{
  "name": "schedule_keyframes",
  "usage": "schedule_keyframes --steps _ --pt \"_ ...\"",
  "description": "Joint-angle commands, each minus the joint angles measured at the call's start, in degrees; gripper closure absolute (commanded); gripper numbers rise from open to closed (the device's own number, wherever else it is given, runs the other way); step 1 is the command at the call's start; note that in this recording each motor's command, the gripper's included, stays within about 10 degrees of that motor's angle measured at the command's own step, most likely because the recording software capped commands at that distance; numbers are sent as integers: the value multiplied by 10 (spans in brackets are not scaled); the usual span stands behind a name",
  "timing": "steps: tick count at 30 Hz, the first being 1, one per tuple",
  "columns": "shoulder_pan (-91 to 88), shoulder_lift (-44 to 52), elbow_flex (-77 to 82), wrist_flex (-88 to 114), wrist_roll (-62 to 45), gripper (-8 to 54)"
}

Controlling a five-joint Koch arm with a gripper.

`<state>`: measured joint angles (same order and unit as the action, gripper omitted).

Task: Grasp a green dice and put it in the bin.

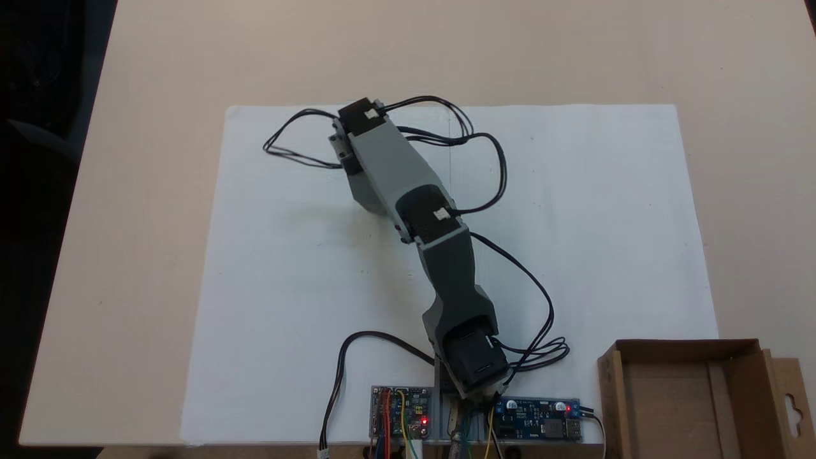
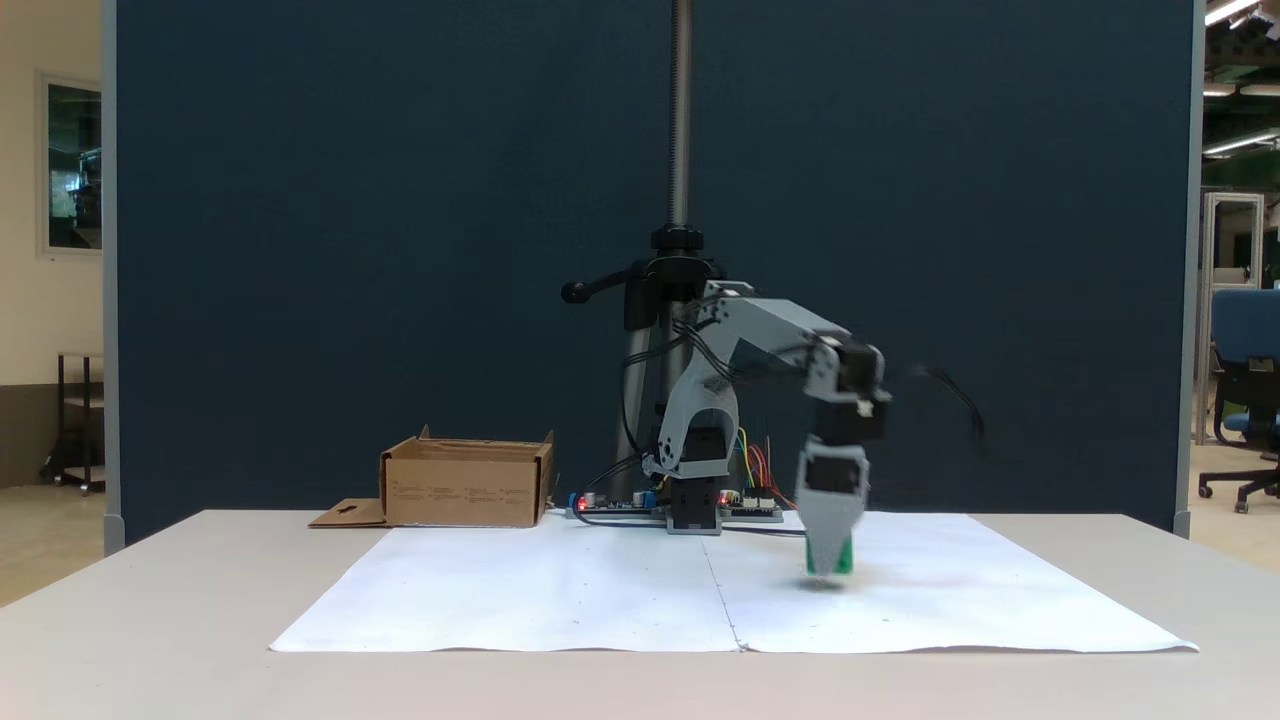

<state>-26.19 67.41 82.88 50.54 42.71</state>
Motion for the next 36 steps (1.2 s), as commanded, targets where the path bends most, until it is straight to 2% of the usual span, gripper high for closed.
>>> schedule_keyframes --steps 1,9,14,23,36 --pt "33 59 -11 11 40 338" --pt "195 192 -15 15 -33 338" --pt "306 237 -17 2 -105 338" --pt "512 288 -24 -21 -235 338" --pt "773 288 -30 -76 -384 338"
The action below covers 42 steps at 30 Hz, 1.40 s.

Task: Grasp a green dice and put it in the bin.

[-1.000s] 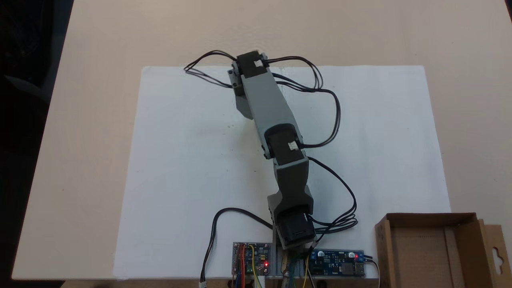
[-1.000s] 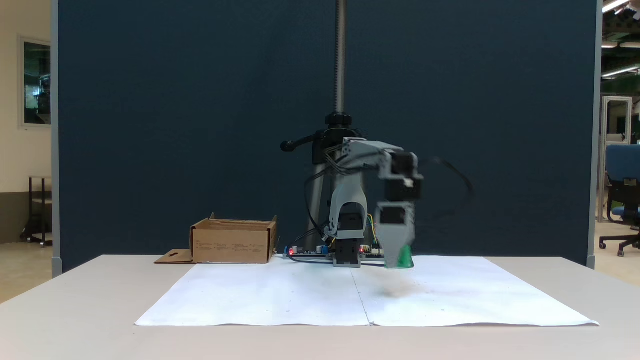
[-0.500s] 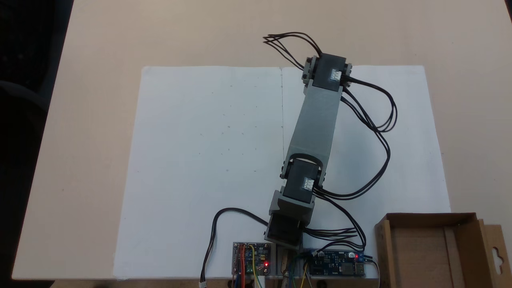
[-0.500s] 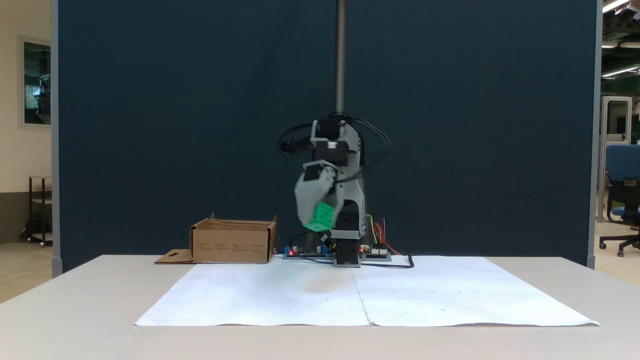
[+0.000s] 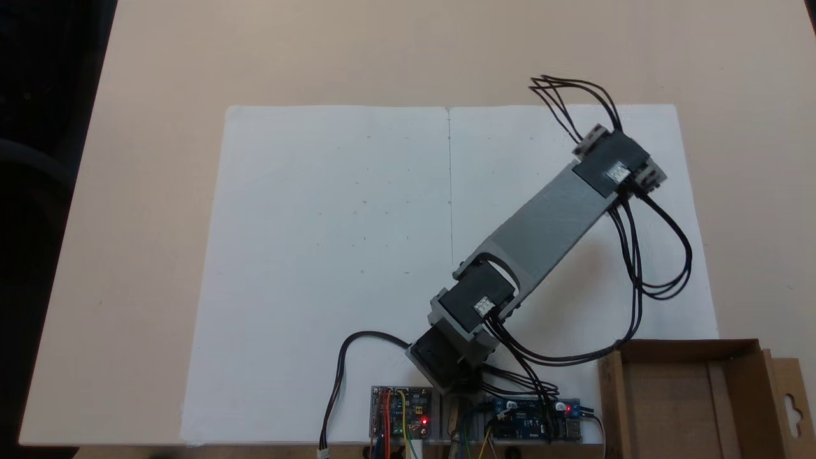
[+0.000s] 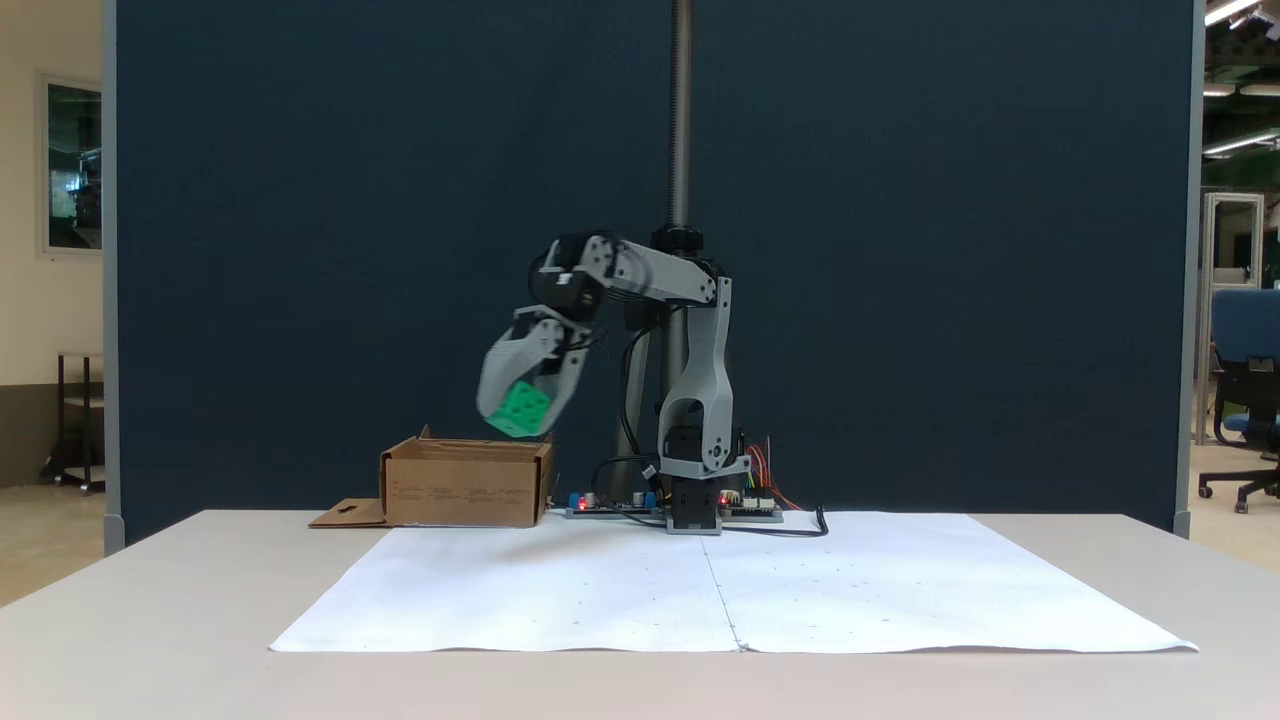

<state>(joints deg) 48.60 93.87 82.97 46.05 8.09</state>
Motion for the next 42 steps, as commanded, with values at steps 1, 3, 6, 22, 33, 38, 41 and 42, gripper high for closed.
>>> schedule_keyframes --steps 1,3,6,22,33,38,41,42 --pt "43 24 -32 -32 -44 338" --pt "111 27 -31 -27 -66 338" --pt "208 30 -31 -18 -98 338" --pt "457 -25 -31 -17 -235 338" --pt "545 -117 -32 -63 -305 338" --pt "559 -117 -33 -91 -305 281" --pt "563 -122 -33 -99 -304 103" --pt "563 -123 -33 -100 -303 63"
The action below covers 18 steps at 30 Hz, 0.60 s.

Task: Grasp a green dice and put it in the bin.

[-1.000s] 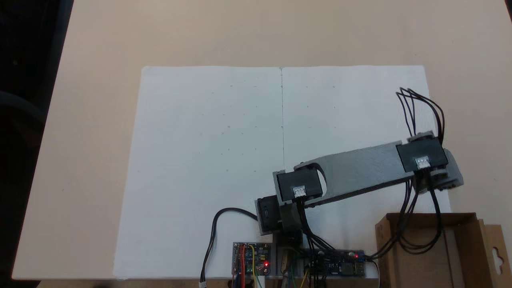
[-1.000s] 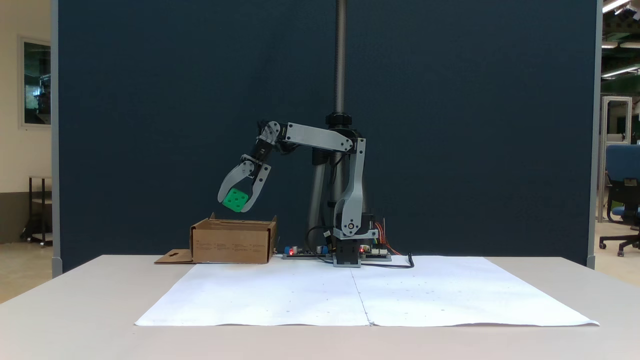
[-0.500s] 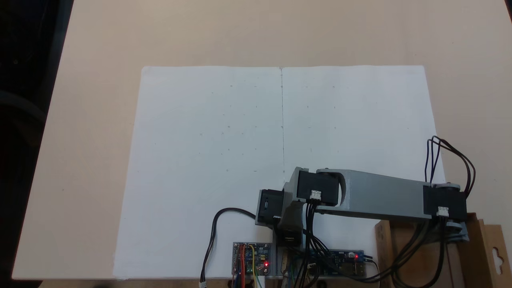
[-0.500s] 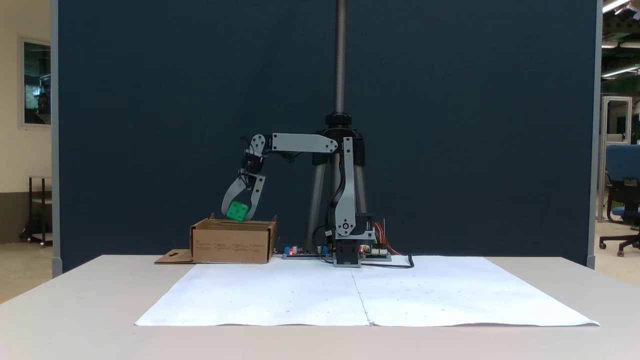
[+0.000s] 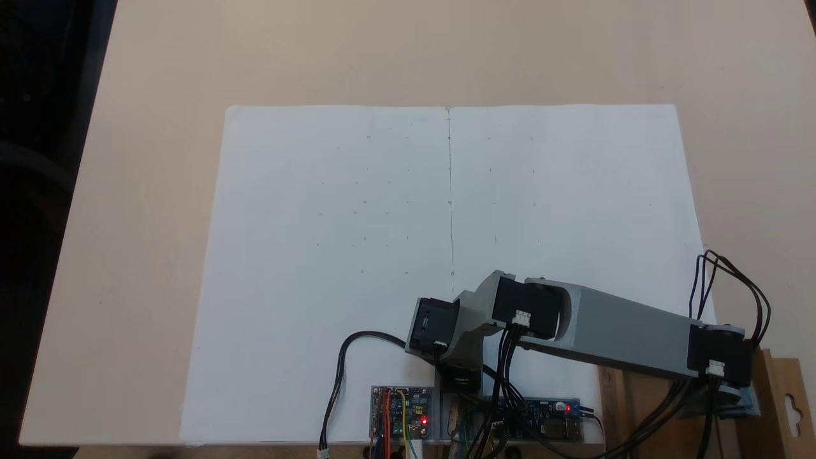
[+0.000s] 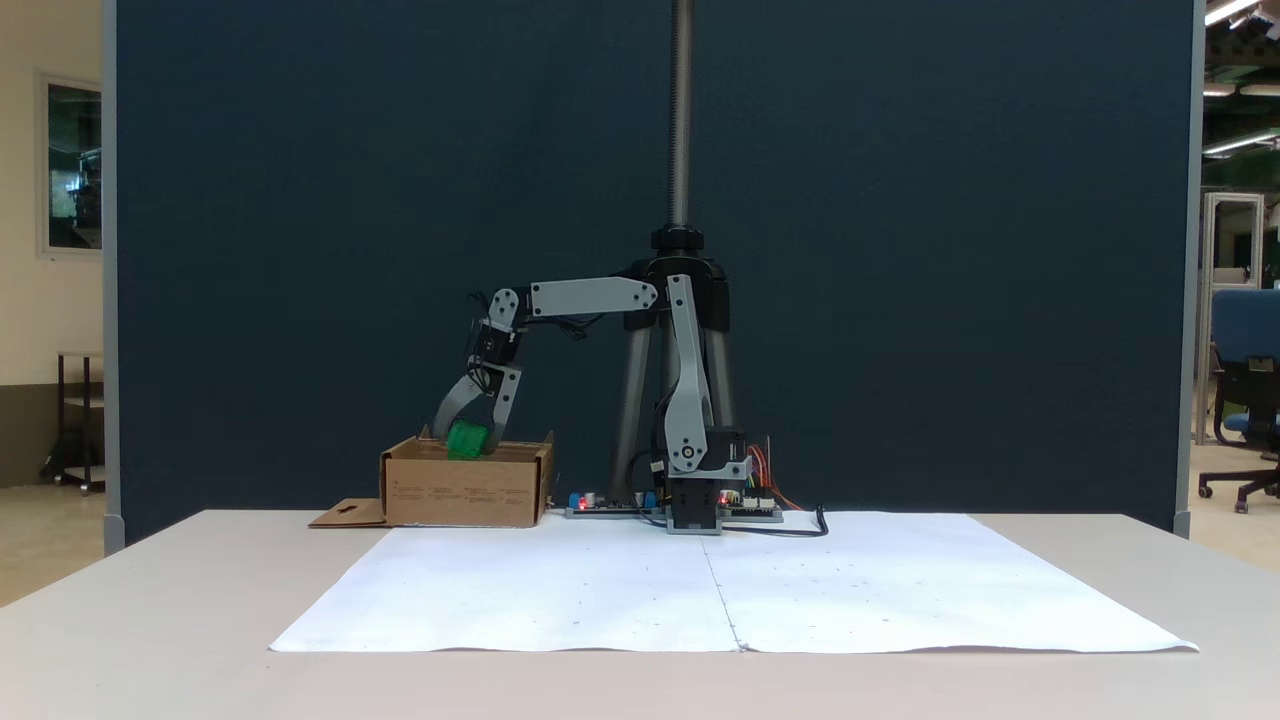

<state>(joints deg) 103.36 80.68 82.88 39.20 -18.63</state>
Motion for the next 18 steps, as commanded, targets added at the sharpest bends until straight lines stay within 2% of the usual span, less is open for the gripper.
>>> schedule_keyframes --steps 1,11,18 --pt "15 9 -32 -32 -36 25" --pt "9 11 -32 -54 -25 24" --pt "-55 11 -101 -55 64 24"
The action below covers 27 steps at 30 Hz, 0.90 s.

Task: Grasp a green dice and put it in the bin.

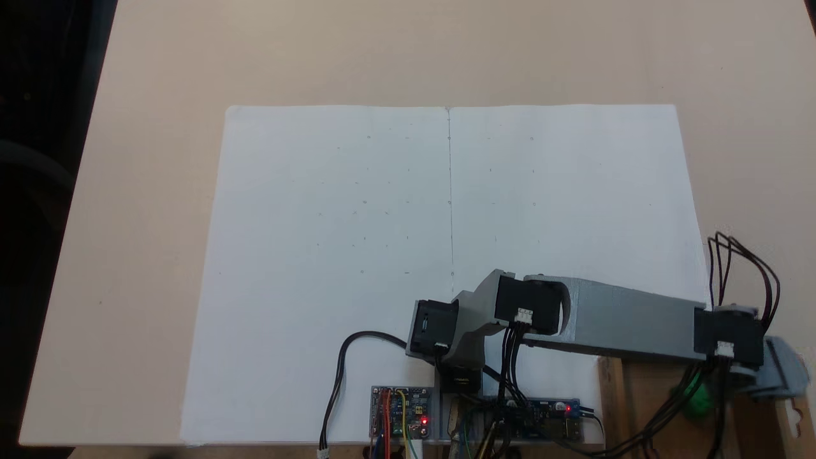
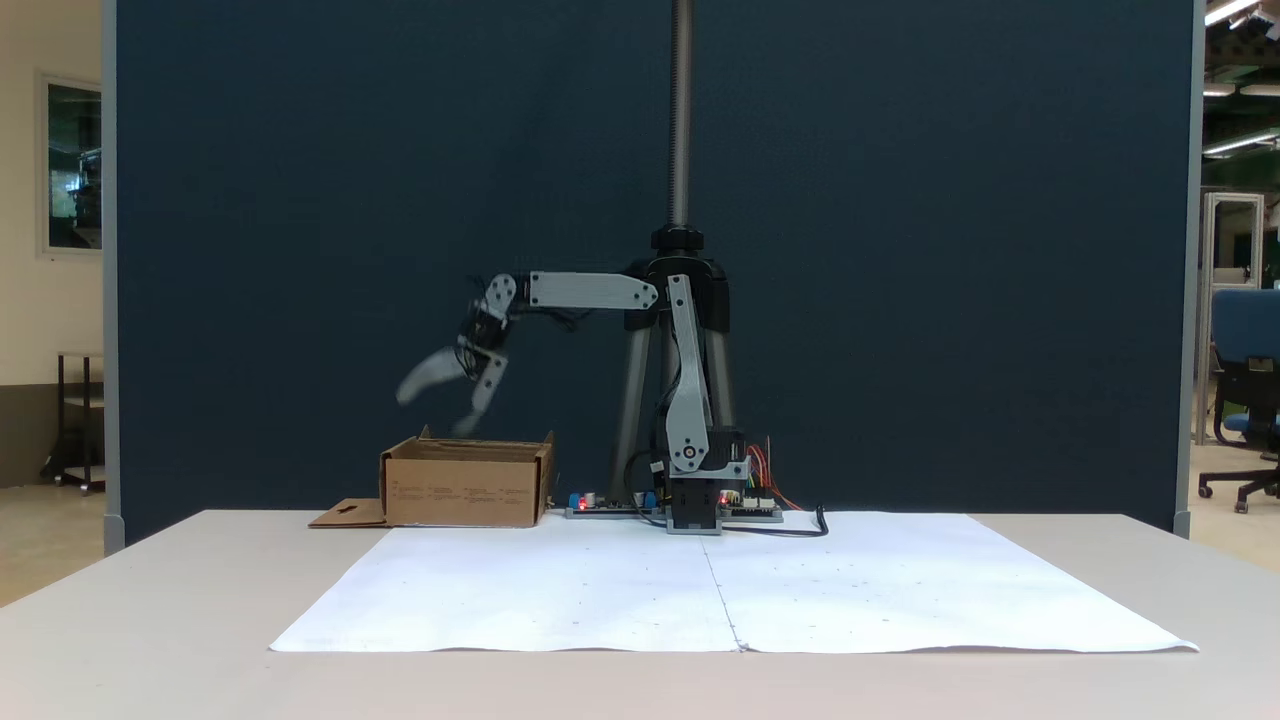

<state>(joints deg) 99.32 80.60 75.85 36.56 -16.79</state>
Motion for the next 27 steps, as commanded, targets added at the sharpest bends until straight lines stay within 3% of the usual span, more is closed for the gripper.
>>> schedule_keyframes --steps 1,7,13,27 --pt "-25 12 -51 -28 64 24" --pt "-120 14 -156 -26 149 25" --pt "-258 76 -159 -23 171 25" --pt "-649 82 -158 -22 205 23"
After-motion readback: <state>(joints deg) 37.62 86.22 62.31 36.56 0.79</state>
